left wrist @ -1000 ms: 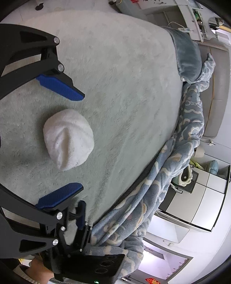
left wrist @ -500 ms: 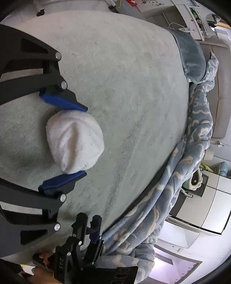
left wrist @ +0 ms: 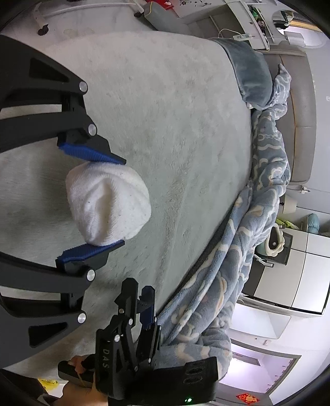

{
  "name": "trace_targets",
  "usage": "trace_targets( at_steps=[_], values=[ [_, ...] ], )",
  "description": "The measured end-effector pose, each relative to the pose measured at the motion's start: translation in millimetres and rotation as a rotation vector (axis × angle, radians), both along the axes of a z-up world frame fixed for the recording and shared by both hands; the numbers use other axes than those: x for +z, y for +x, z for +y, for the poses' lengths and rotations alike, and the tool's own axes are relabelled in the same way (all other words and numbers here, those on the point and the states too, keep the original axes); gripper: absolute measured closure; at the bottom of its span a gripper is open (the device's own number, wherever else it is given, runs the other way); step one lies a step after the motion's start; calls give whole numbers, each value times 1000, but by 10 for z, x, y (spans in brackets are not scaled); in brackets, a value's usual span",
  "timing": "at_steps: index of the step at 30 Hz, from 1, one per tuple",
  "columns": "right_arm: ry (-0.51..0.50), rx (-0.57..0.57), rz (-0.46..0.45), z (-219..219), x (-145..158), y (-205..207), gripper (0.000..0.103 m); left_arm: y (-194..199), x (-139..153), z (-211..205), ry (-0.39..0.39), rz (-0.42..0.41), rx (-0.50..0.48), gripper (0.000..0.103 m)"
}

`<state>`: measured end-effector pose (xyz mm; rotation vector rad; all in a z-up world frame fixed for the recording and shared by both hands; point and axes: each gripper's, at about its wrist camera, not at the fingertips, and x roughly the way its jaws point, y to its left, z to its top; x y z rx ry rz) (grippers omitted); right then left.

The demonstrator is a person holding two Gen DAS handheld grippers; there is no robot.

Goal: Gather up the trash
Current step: 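Carry the white sock and black clip over the green bin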

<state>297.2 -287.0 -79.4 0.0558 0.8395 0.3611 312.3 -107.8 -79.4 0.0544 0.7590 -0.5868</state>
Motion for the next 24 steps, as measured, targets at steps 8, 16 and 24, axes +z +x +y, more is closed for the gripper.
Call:
trace_targets(
  at_steps=[8,16,24],
  values=[
    [-11,-7,-22,232,128,-284,57,-323,197,260,-17,-15,19,44],
    [-9,-5,-44,469,226,-612,57,-645,306,563,-2,-38,64,44],
    [2,-11,-56,683,271,-925,57,-956,328,866,13,-22,85,44]
  ],
)
